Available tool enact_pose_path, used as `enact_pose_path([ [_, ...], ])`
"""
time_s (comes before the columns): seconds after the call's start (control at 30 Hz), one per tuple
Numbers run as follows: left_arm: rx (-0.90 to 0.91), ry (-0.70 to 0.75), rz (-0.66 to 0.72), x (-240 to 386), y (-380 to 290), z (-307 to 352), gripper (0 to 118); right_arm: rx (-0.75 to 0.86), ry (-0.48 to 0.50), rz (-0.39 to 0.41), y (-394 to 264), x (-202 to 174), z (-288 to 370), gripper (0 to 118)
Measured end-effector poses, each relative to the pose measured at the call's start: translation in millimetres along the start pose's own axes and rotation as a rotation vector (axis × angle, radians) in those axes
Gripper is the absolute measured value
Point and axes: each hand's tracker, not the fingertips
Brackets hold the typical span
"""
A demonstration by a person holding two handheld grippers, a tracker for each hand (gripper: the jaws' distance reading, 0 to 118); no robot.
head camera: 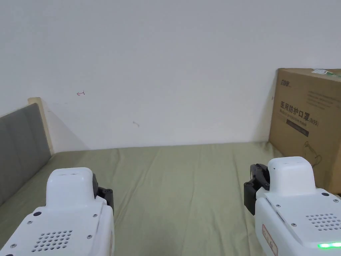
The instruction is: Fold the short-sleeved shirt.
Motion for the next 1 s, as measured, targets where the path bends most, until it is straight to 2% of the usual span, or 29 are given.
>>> enact_pose_path([
  [0.3,-0.022,-0.001,-0.013,-1,-3,0,0,-0.025,-0.007,0.002,-4,1,-3,6],
  [0.37,-0.025,-0.004,-0.022,0,-5,0,9,-0.030,-0.006,-0.002,-5,2,-3,8],
  [0.43,-0.027,-0.020,-0.017,0,-5,2,18,-0.035,-0.016,-0.004,-5,2,-4,20],
  [0.5,-0.030,-0.033,-0.010,0,-5,4,44,-0.035,-0.017,-0.008,-6,4,-4,50],
  [0.53,-0.026,-0.032,-0.012,0,-5,5,65,-0.036,-0.014,-0.012,-6,5,-4,70],
  [0.57,-0.025,-0.026,-0.015,0,-5,4,96,-0.037,-0.014,-0.019,-7,6,-5,94],
  [0.6,-0.027,-0.018,-0.015,0,-5,3,111,-0.037,-0.016,-0.026,-7,6,-5,105],
  [0.63,-0.029,-0.018,-0.012,-1,-5,2,116,-0.033,-0.015,-0.033,-9,8,-5,111],
  [0.87,0.017,-0.066,0.015,-3,-1,9,115,-0.006,-0.045,0.001,-9,7,-2,114],
  [1.0,-0.038,-0.186,0.066,-7,2,7,115,-0.002,-0.047,-0.016,-9,9,-2,115],
])
